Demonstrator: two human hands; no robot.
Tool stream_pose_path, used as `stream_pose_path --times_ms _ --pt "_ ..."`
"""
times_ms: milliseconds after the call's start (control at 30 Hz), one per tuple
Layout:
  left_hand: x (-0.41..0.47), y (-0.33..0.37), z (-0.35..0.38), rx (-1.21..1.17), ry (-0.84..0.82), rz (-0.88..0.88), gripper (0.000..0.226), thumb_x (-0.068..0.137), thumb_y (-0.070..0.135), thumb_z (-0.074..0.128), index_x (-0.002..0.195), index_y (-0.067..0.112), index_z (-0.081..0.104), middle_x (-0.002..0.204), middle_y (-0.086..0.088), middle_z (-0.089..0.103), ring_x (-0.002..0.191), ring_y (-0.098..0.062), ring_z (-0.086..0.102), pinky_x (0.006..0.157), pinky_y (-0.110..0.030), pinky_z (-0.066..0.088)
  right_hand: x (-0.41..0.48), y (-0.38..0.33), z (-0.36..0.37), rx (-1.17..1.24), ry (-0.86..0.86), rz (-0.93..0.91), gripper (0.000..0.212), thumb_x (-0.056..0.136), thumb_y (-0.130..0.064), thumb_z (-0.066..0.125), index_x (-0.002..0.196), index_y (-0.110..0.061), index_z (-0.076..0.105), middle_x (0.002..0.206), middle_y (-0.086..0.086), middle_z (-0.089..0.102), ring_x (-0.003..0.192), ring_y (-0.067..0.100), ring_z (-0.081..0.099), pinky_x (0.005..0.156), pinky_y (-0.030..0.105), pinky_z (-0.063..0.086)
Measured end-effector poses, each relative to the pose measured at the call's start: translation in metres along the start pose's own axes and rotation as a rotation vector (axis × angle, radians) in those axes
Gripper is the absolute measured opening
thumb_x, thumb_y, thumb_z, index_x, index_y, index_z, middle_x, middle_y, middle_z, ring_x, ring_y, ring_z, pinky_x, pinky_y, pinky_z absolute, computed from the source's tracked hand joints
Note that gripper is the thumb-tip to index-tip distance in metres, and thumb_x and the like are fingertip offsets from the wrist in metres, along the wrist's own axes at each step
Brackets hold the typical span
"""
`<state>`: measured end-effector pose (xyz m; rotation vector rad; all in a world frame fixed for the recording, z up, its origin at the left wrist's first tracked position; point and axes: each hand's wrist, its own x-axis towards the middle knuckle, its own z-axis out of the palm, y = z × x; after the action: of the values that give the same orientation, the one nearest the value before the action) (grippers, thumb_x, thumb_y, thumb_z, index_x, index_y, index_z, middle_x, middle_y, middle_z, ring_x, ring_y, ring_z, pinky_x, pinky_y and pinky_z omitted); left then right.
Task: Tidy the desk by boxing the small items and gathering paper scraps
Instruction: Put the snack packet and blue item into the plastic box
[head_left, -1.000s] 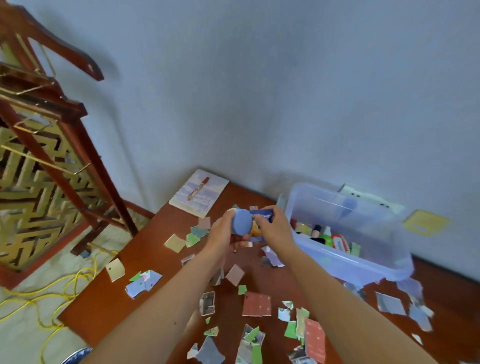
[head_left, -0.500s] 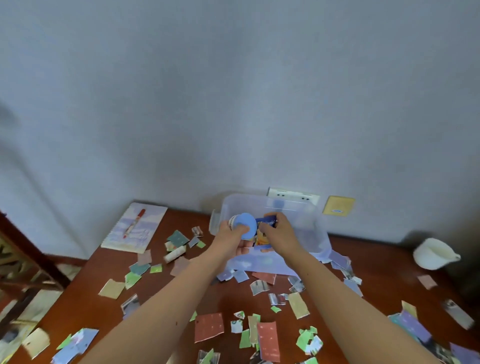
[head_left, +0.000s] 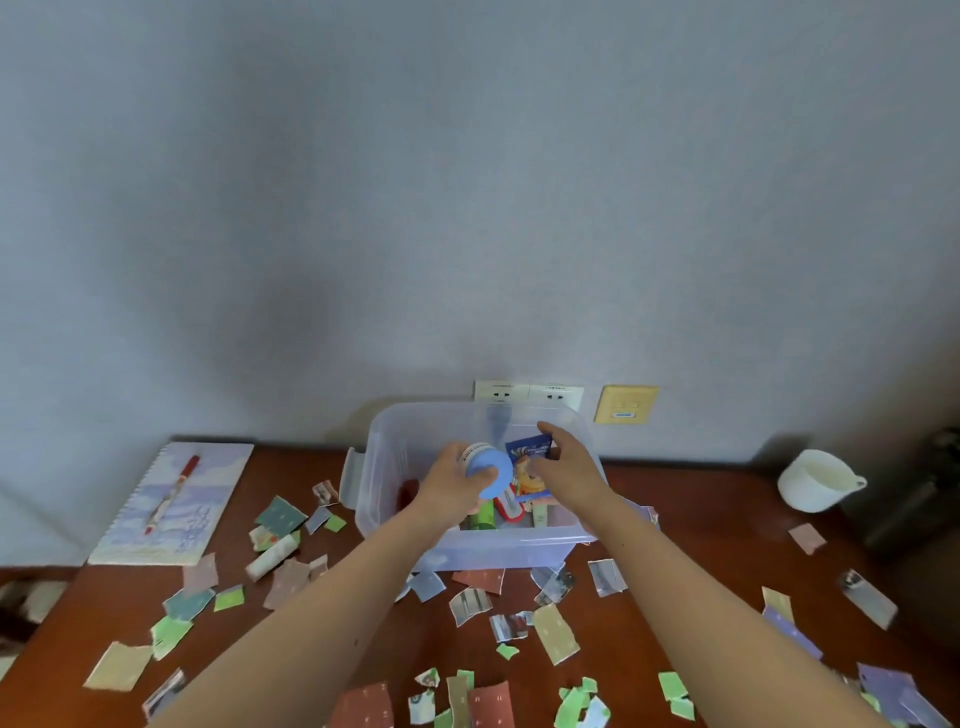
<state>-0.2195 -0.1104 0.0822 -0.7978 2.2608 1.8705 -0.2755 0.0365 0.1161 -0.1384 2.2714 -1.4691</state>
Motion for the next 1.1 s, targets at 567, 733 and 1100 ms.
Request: stream_pose_path --times_ms 567,733,1100 --pt "0.072 -0.045 0.04 0.638 -0.449 -0.062 0.032 0.097 0.026 0.054 0.126 0.015 0.047 0.102 -0.004 0.058 0.078 -0.015 0.064 0.068 -0.028 0.055 0.082 0.06 0.017 -0.57 -0.181 0.257 0.033 0.092 -0.001 0.047 0.124 0.007 0.052 0.119 0.027 0.061 0.097 0.037 0.059 0.076 0.038 0.049" --pt "0.084 -0.046 0.049 0.805 -0.517 -0.065 0.035 0.099 0.012 0.047 0.133 0.014 0.054 0.116 -0.007 0.064 0.105 -0.023 0.063 0.092 -0.024 0.047 0.092 0.074 0.027 -0.624 -0.233 0.266 0.047 0.094 -0.011 0.053 0.137 -0.003 0.036 0.124 0.019 0.057 0.098 0.027 0.056 0.074 0.03 0.044" --pt "0.071 -0.034 0.03 0.6 -0.298 0.038 0.03 0.092 0.001 0.044 0.111 0.01 0.066 0.124 -0.011 0.063 0.105 -0.029 0.063 0.089 -0.039 0.052 0.077 0.052 0.024 -0.508 -0.052 0.033 0.046 0.09 0.0 0.04 0.13 -0.017 0.055 0.126 0.005 0.062 0.114 0.025 0.055 0.092 0.031 0.044"
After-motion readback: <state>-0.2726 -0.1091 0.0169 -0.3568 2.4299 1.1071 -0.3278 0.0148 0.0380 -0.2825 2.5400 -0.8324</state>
